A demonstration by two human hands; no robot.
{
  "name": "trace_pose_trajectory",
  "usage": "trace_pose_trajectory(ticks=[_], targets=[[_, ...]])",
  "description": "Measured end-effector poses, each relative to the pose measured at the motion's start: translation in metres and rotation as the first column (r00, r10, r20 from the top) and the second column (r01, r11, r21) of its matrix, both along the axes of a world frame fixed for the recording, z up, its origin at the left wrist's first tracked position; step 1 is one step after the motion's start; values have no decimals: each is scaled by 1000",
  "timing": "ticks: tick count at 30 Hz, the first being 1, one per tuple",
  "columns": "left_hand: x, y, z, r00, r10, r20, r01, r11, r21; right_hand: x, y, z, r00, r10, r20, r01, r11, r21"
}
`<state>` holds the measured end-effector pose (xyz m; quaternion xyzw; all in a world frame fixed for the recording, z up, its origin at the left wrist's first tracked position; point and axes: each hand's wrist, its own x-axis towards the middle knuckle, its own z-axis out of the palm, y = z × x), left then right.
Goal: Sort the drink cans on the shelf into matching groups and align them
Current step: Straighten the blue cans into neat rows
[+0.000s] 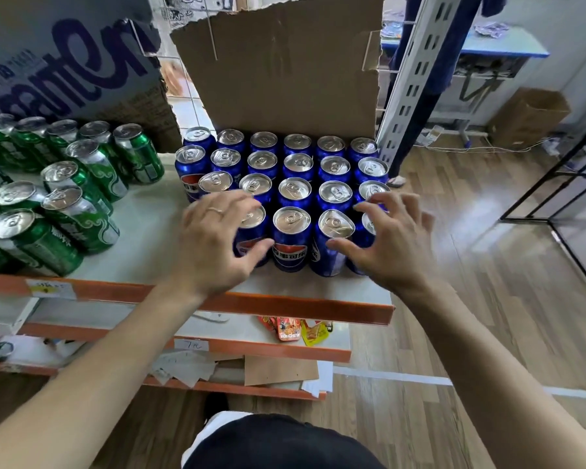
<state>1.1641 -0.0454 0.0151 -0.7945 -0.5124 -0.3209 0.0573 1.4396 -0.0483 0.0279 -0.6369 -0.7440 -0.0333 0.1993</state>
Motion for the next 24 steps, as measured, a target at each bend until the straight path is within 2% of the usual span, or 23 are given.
trace_pose_trajectory(ticks=[2,4,8,11,16,18,20,22,24], targets=[[22,7,6,987,-51,-154,44,998,-49,-13,6,5,992,25,126,-12,995,-98],[35,14,2,973,-76,-216,50,991,-126,-20,10,6,984,34,172,-12,992,-125],[38,25,-3,987,-114,-113,87,971,-221,-16,14,11,985,151,81,-131,968,-213],[36,28,-3,987,-148,-60,130,964,-233,-8,17,18,961,271,53,-245,923,-297],[37,27,-6,984,-155,-87,136,972,-192,-3,16,11,949,314,-36,-308,894,-326],[32,24,-8,985,-121,-122,99,980,-171,5,11,4,964,250,-91,-265,934,-241],[27,21,-12,986,-92,-138,69,985,-159,17,7,-7,978,90,-186,-122,978,-170],[26,21,-17,989,-97,-114,79,984,-157,22,6,-19,946,-31,-324,-33,981,-192],[28,22,-18,991,-112,-79,96,979,-180,19,6,-31,885,-35,-464,-70,976,-208]])
